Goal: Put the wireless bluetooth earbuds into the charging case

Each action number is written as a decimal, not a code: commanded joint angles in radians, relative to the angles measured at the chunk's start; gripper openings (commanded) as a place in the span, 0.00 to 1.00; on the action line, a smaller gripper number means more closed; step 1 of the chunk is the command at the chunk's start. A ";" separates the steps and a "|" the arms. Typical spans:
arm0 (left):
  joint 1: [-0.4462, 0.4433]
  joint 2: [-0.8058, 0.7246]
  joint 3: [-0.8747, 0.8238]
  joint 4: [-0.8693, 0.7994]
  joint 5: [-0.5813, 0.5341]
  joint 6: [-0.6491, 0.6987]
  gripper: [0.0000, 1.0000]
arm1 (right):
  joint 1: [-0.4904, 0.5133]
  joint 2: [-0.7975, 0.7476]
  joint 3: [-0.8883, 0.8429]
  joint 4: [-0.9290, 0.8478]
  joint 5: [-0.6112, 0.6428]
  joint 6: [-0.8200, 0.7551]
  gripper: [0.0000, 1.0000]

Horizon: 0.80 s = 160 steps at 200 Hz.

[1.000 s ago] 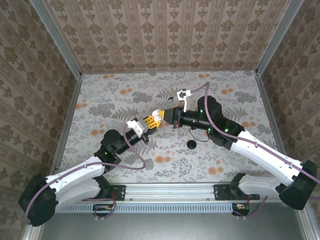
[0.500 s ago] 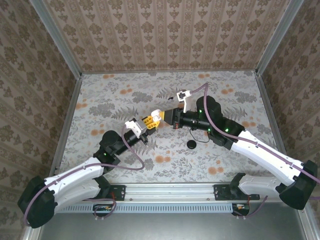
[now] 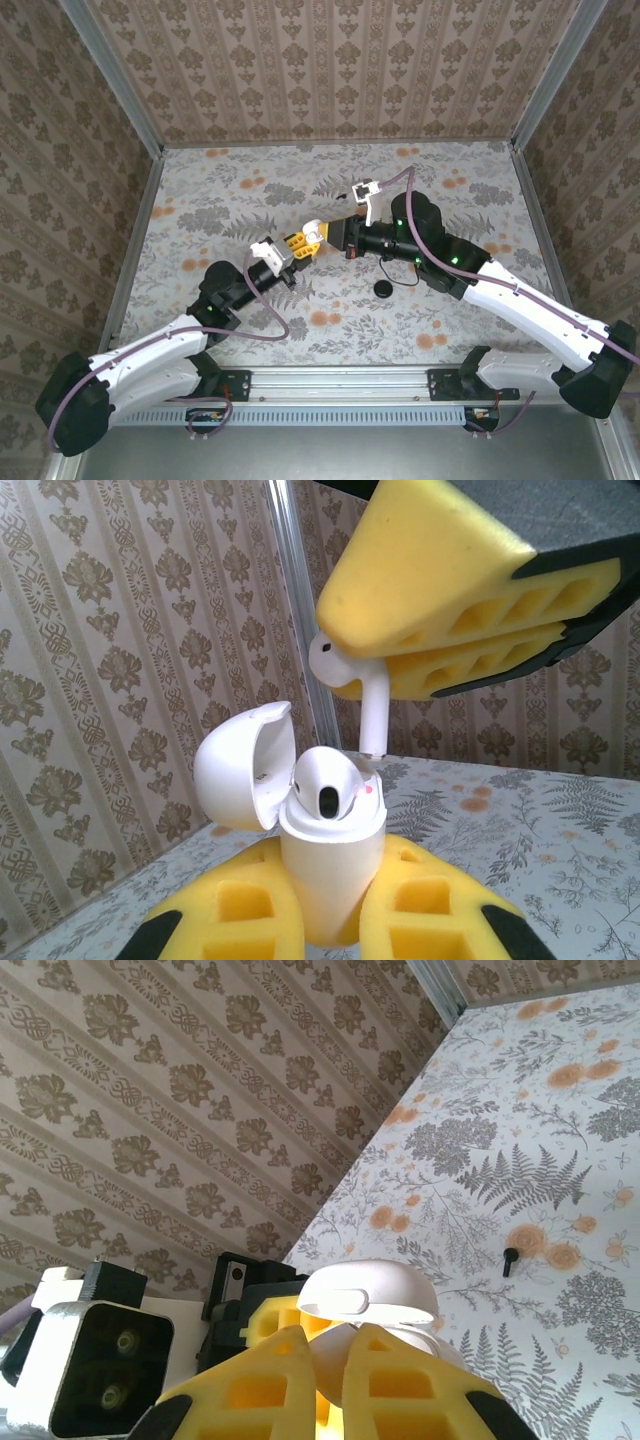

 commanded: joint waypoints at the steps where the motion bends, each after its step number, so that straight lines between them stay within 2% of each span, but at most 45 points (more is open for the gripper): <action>1: 0.007 -0.007 -0.004 0.022 0.019 -0.024 0.00 | 0.010 0.001 0.043 -0.022 0.028 -0.030 0.09; 160: 0.006 0.006 0.007 0.027 0.025 -0.024 0.00 | 0.034 0.031 0.063 -0.058 0.087 -0.092 0.09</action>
